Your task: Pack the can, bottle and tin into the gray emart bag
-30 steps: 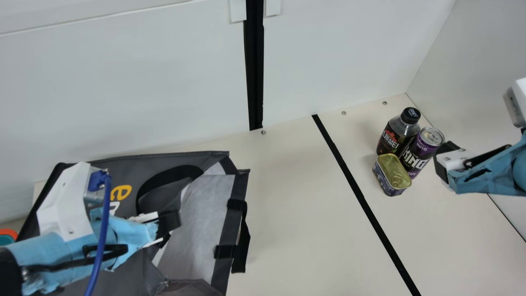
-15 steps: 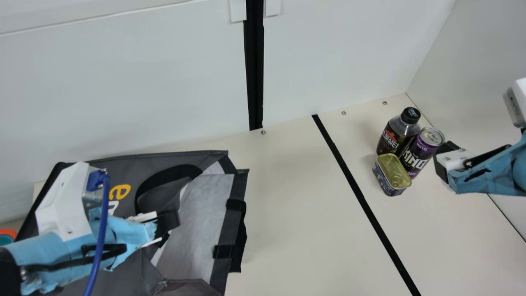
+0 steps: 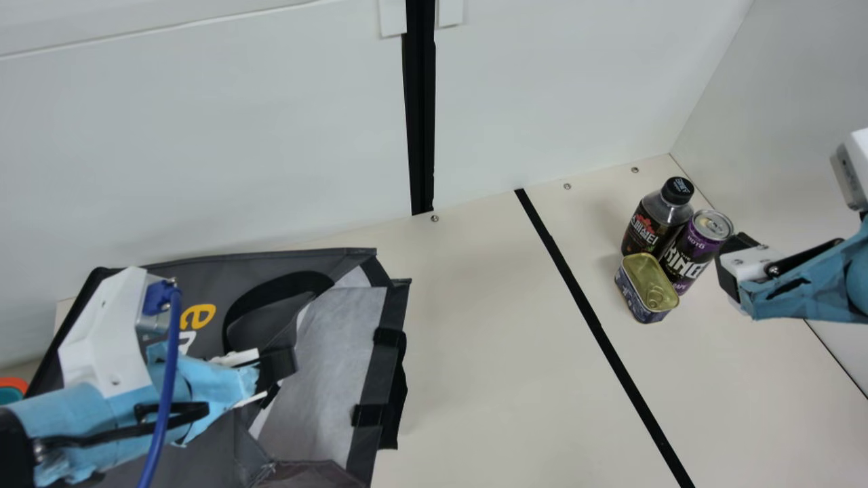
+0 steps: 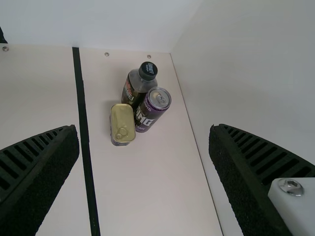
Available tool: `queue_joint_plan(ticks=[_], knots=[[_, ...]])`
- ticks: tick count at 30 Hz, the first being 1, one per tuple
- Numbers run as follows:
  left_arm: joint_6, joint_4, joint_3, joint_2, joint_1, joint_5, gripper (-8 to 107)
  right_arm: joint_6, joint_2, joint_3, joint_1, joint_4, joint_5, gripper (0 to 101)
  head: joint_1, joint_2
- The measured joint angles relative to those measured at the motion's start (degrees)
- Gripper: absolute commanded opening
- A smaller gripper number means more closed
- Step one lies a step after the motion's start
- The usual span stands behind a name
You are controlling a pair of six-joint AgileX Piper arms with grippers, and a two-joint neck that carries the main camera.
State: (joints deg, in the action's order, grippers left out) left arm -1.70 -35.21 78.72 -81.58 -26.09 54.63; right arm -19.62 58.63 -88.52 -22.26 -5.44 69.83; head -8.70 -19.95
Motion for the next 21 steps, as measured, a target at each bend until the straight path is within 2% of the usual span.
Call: queue_joint_plan(ticks=[14, 21], knots=[[0.0, 0.0, 0.0, 0.0, 0.0, 0.0, 10, 2.5, -0.1, 0.8, 2.4, -1.6, 0.0, 91, 0.0, 0.0], [0.0, 0.0, 0.0, 0.0, 0.0, 0.0, 10, 0.9, 0.9, 0.4, 0.2, -0.7, 0.0, 91, 0.0, 0.0]])
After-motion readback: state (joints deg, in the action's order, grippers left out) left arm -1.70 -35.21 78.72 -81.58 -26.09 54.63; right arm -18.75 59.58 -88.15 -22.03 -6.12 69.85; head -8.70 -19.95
